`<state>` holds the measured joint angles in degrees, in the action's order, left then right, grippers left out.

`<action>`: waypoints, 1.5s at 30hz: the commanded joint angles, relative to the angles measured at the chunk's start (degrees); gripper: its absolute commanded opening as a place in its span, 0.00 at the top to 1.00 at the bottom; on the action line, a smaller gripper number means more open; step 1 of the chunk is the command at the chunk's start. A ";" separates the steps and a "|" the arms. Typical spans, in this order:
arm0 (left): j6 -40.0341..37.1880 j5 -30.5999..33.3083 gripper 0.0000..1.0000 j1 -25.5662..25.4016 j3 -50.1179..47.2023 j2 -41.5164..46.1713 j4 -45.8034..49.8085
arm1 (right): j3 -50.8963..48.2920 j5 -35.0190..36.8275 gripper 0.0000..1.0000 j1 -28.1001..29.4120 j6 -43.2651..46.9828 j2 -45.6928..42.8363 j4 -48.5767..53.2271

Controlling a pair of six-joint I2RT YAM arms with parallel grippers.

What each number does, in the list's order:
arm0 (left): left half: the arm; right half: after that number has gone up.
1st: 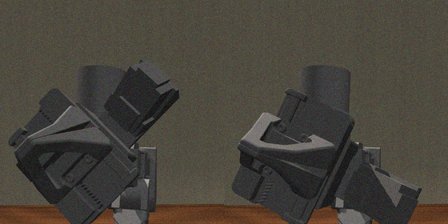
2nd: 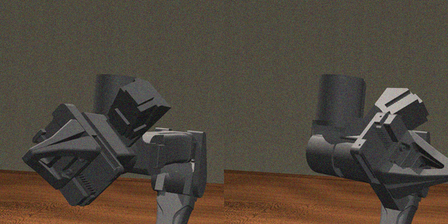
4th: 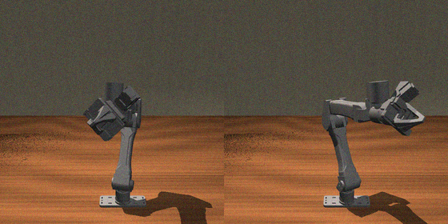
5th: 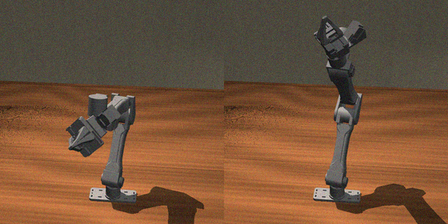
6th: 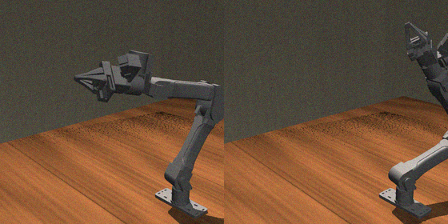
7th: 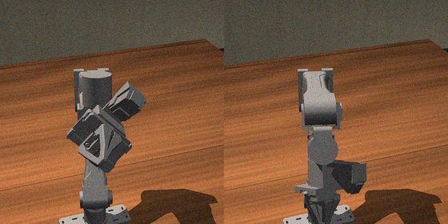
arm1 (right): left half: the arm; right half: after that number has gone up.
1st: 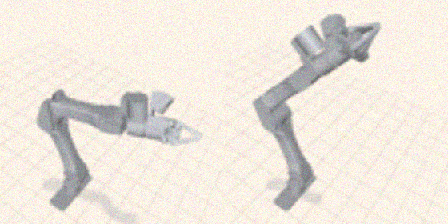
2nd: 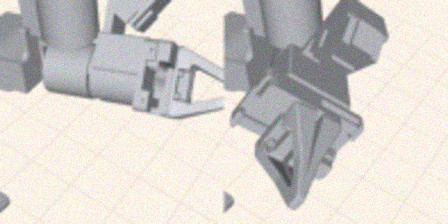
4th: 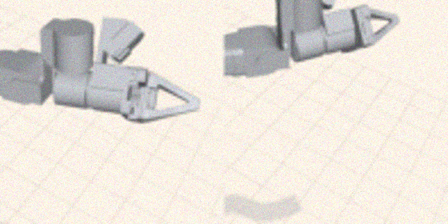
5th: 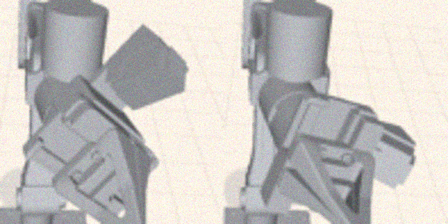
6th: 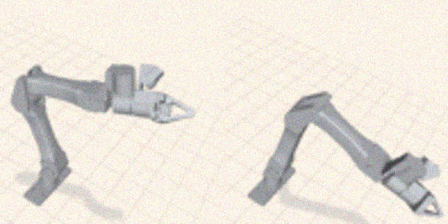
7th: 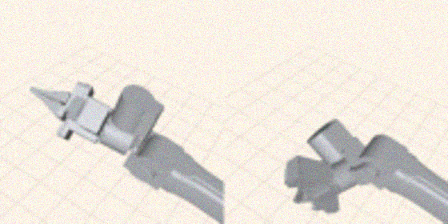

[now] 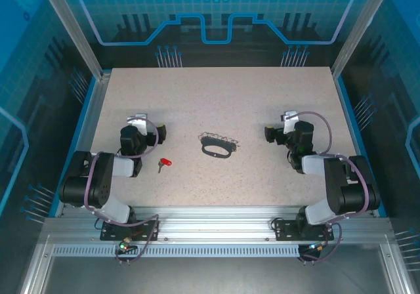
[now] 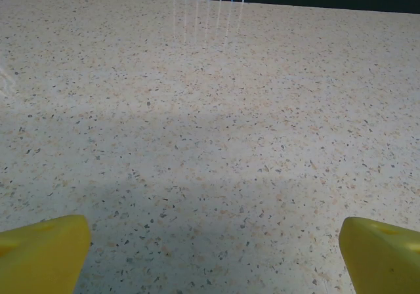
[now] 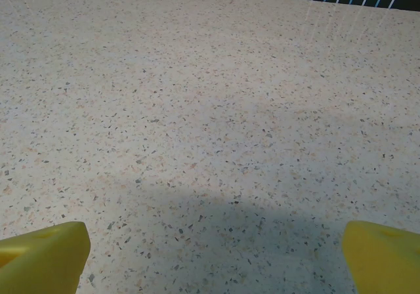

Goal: Put the keys on the keyring

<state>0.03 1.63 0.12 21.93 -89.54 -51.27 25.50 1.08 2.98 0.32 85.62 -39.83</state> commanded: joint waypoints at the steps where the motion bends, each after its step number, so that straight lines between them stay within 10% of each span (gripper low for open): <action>1: -0.03 -1.02 0.01 0.60 0.39 0.91 -0.41 | 1.05 0.17 0.00 0.12 0.65 0.07 0.19; 45: 0.34 -2.05 0.01 1.12 0.62 0.92 0.16 | 1.16 -1.03 0.00 -0.80 -0.05 0.07 0.37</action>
<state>0.03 0.12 1.34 21.93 -89.54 -51.24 25.50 0.97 2.92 0.30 85.62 -39.83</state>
